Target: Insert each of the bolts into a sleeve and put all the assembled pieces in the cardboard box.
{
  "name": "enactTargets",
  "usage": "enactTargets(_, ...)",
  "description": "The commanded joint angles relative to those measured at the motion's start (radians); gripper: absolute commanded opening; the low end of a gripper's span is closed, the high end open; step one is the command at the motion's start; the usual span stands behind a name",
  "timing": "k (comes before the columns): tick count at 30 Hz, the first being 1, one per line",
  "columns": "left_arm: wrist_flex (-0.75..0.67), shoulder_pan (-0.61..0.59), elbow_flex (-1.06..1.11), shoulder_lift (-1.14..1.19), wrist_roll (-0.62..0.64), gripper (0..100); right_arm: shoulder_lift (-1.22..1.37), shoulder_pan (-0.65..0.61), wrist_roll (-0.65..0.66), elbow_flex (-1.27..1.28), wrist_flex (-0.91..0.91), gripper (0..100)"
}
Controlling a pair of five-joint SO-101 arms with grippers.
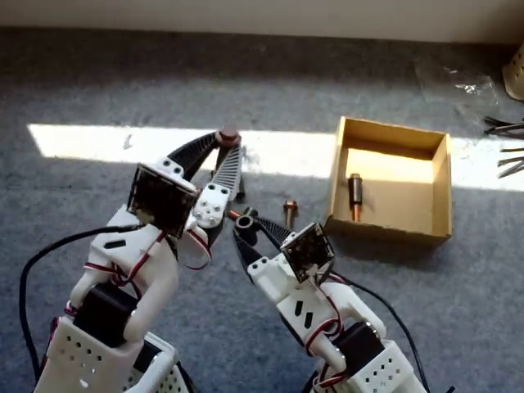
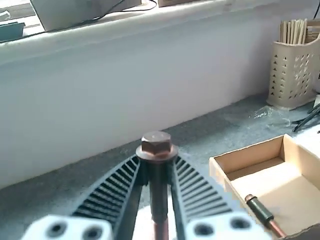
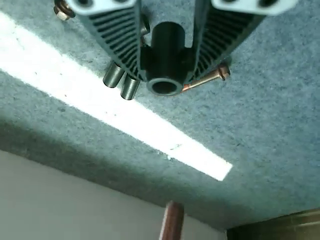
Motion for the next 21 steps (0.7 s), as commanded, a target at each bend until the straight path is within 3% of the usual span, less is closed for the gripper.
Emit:
enactTargets(1, -0.069, -0.018, 0.039, -0.094, 0.133, 1, -0.015, -0.004, -0.009, -0.016, -0.061, 0.5)
enactTargets(7, -0.077, -0.018, 0.048, -0.124, 0.161, 1, -0.015, -0.004, -0.011, 0.005, -0.065, 0.5)
enactTargets(15, -0.069, -0.090, 0.062, -0.127, 0.413, 1, -0.015, -0.002, -0.011, 0.005, -0.133, 0.5)
enactTargets(21, -0.069, -0.079, 0.136, -0.133, 0.420, 1, -0.015, -0.004, -0.006, 0.010, -0.165, 0.5)
